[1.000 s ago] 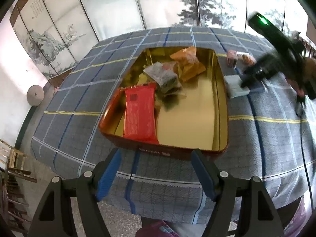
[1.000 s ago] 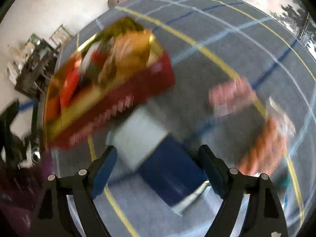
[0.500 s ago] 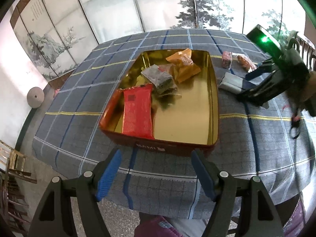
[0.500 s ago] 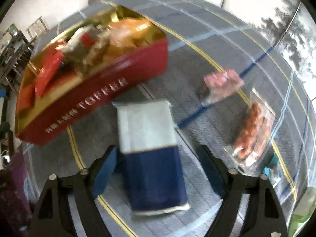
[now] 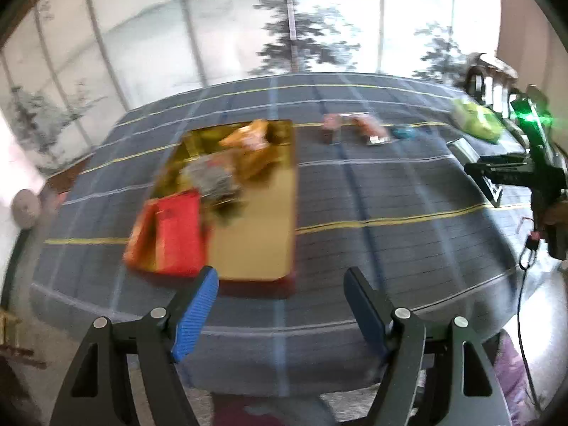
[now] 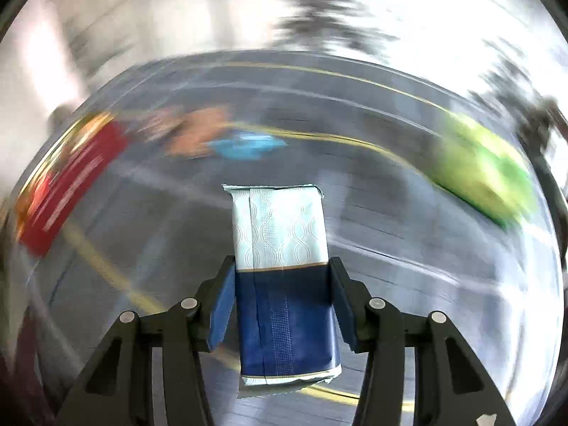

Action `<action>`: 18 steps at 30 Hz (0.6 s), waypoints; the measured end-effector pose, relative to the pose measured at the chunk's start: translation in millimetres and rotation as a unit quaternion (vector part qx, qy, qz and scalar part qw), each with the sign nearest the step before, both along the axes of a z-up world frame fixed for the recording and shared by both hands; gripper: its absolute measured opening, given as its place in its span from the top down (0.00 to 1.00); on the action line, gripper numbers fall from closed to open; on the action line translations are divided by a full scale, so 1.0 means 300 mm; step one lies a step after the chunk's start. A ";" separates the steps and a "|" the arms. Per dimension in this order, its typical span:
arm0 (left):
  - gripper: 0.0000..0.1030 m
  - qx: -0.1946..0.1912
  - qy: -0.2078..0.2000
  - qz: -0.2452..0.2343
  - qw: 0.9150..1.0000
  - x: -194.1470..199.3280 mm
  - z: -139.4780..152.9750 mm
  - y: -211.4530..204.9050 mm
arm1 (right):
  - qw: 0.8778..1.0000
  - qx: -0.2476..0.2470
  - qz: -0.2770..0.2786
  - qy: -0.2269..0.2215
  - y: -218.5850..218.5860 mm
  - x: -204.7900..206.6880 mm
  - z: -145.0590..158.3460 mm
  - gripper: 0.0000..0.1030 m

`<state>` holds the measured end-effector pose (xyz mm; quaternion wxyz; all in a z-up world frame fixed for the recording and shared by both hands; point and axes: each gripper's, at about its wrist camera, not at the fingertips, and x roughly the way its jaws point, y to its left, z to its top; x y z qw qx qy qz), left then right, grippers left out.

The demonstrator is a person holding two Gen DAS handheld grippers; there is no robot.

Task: Organize snacks
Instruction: 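Grasp the blue-and-white box with the right tool and lift it, then grasp the pink packet with the left tool while the right tool holds the box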

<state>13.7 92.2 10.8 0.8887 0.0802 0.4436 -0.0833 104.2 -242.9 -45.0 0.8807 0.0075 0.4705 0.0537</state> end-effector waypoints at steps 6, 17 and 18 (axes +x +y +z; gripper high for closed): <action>0.27 -0.054 0.017 -0.029 0.998 0.125 0.055 -0.088 | 0.995 0.020 -0.096 0.005 -0.223 -0.001 -0.060 0.54; 0.27 -0.040 -0.003 -0.064 0.997 0.405 0.128 -0.258 | 0.993 0.004 -0.118 -0.030 -0.229 0.027 -0.115 0.54; 0.27 -0.037 -0.007 -0.071 0.997 0.436 0.130 -0.276 | 0.992 -0.002 -0.118 -0.036 -0.224 0.025 -0.119 0.54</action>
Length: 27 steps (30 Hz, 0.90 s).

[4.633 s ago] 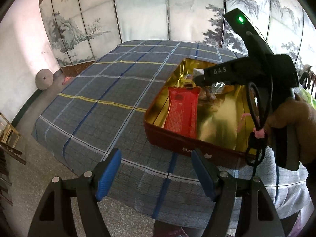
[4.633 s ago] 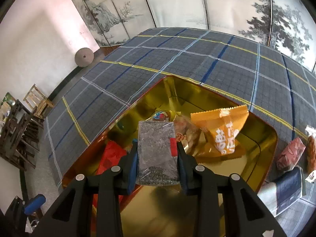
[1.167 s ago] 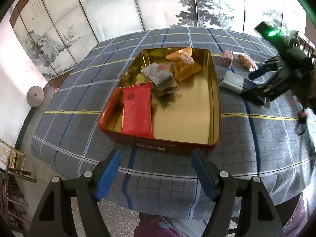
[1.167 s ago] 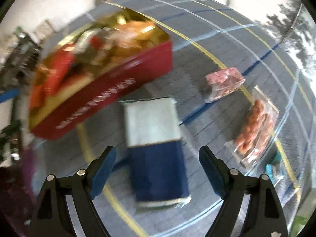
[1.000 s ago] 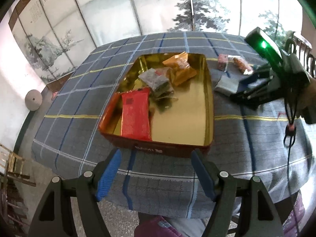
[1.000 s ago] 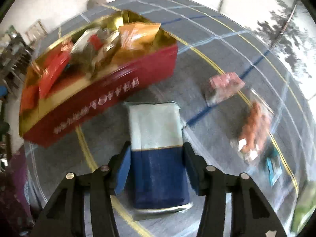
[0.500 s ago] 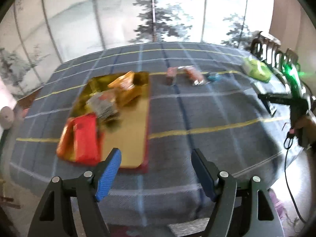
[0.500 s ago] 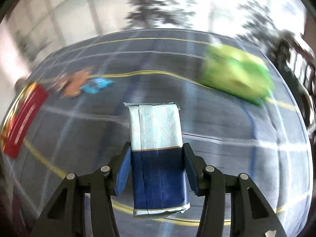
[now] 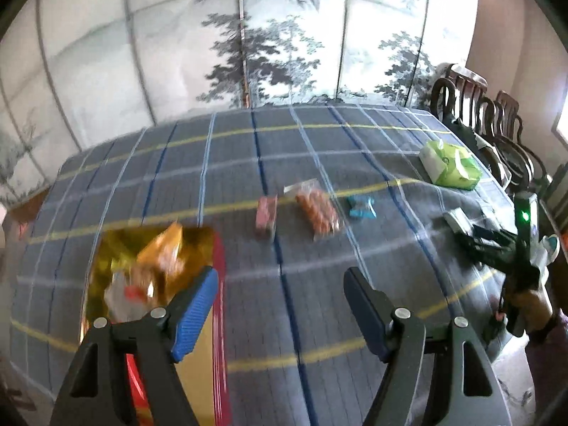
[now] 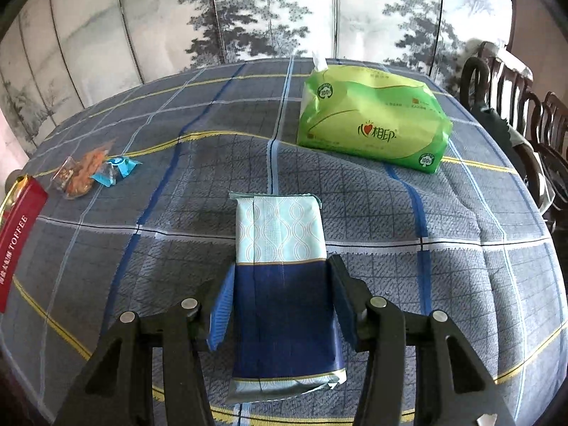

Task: Organize snacks
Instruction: 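Grasp the pink packet with the left tool while the right tool holds the box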

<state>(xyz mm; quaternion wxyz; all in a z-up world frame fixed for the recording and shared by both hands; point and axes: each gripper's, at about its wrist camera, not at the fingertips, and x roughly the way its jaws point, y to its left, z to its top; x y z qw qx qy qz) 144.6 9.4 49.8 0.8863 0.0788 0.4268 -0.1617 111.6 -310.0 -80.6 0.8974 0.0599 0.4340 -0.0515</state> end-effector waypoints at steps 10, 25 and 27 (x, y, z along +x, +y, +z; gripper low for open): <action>0.27 0.052 0.020 -0.066 0.996 0.338 -0.119 -0.131 | 1.000 0.019 -0.009 -0.011 -0.017 -0.007 -0.007 0.53; 0.32 0.128 0.096 -0.087 0.983 0.530 -0.358 -0.182 | 0.999 0.034 -0.009 -0.015 -0.024 -0.007 -0.006 0.53; 0.51 0.138 0.114 -0.079 0.981 0.541 -0.394 -0.187 | 0.999 0.035 -0.009 -0.015 -0.023 -0.007 -0.006 0.52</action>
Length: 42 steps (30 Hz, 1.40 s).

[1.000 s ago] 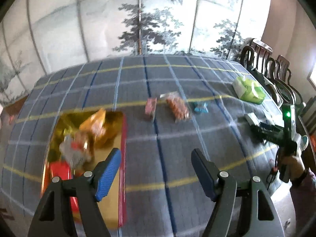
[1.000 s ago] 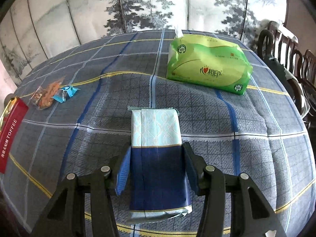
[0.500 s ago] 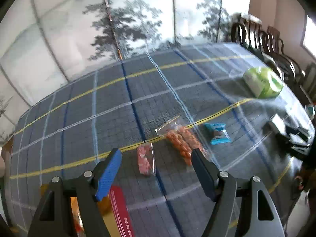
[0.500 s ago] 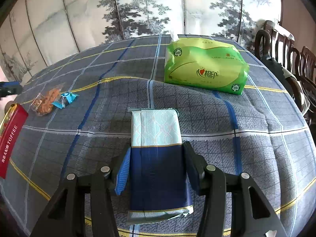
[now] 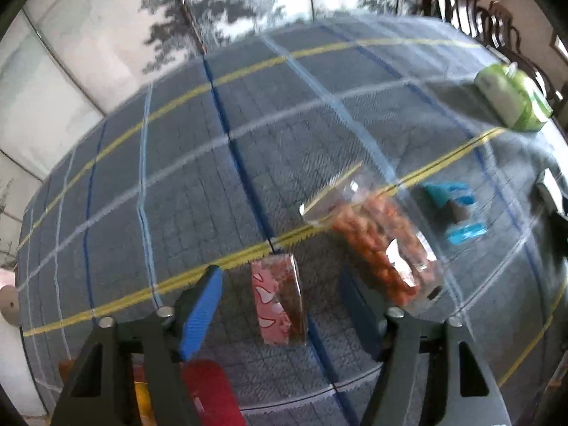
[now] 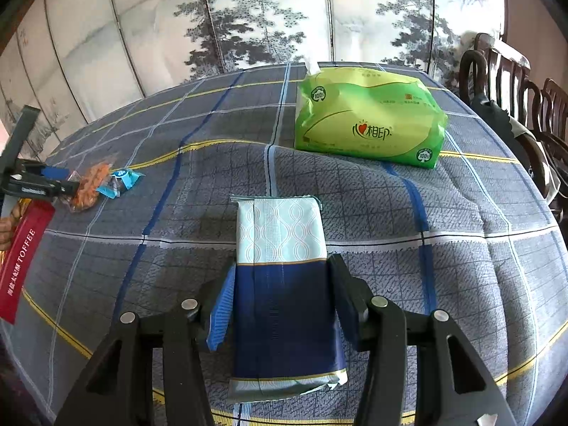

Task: Organize snacks
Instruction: 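Grasp the pink packet with the left tool while the right tool holds the box, then carry the pink packet into the gold tin and open the left tool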

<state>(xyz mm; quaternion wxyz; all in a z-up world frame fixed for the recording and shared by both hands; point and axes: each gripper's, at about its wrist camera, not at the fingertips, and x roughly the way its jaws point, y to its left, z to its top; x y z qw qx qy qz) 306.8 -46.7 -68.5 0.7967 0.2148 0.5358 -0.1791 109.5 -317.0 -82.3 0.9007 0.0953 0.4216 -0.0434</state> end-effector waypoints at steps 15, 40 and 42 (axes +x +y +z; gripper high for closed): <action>0.78 -0.044 -0.096 0.094 0.990 -0.521 0.198 0.038 | 1.000 -0.012 0.000 0.005 0.007 0.003 -0.002 0.52; 0.78 -0.054 -0.136 0.148 0.978 -0.911 0.310 0.241 | 0.998 -0.053 -0.001 0.018 0.036 0.006 -0.003 0.53; 0.78 -0.052 -0.142 0.156 0.976 -0.912 0.315 0.264 | 0.998 -0.053 -0.001 0.018 0.036 0.005 -0.003 0.53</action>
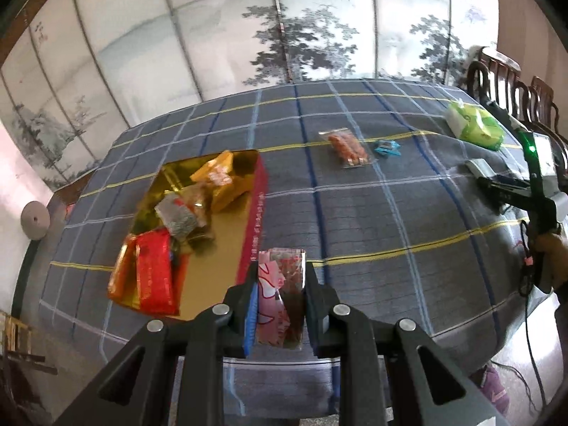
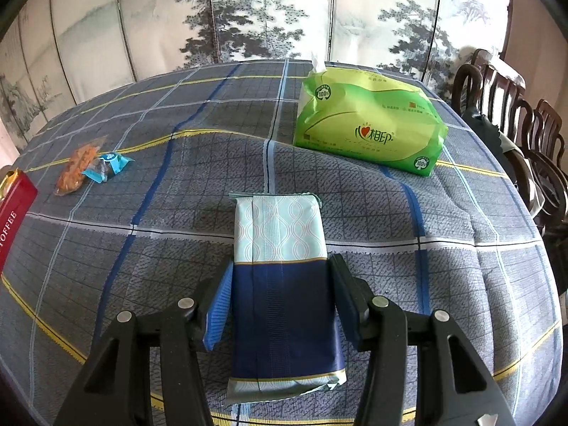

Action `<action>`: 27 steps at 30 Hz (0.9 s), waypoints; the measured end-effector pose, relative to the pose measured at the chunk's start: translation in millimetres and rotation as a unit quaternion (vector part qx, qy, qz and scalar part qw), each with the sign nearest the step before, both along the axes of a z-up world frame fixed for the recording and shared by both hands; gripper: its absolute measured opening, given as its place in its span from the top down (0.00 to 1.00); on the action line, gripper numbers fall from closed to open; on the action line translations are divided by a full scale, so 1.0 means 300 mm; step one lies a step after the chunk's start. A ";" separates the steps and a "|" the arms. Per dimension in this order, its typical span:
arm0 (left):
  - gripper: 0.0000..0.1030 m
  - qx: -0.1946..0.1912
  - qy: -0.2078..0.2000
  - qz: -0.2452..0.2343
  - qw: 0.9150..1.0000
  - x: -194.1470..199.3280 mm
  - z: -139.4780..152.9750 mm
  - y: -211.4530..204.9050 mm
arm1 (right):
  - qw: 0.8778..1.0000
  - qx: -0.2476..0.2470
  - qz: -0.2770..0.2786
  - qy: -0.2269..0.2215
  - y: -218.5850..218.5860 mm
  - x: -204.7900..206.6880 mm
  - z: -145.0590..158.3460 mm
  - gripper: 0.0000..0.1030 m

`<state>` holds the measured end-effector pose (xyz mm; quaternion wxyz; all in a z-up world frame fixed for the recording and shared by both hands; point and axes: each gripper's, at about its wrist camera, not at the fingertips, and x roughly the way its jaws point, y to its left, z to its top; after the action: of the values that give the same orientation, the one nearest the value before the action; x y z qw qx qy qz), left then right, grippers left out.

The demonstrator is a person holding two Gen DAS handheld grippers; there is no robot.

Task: Organize snacks
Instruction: 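Carry the pink packet into the gold tin and open the left tool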

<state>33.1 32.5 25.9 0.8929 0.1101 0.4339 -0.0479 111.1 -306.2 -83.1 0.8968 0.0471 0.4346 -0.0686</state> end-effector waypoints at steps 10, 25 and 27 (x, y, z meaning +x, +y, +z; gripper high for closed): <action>0.78 -0.008 0.004 0.072 0.997 0.046 -0.017 0.216 | 1.000 -0.003 0.000 0.001 0.001 -0.001 0.002 0.53; 0.78 0.006 0.008 0.119 0.993 0.223 -0.079 0.383 | 1.000 -0.003 0.000 0.001 0.001 -0.001 0.003 0.53; 0.78 0.011 0.008 0.112 0.994 0.250 -0.093 0.370 | 1.000 -0.003 0.000 0.001 0.001 -0.002 0.003 0.53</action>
<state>108.0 143.4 -2.1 0.8878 0.0698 0.4514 0.0561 110.6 -306.0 -82.3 0.8963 0.0438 0.4356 -0.0700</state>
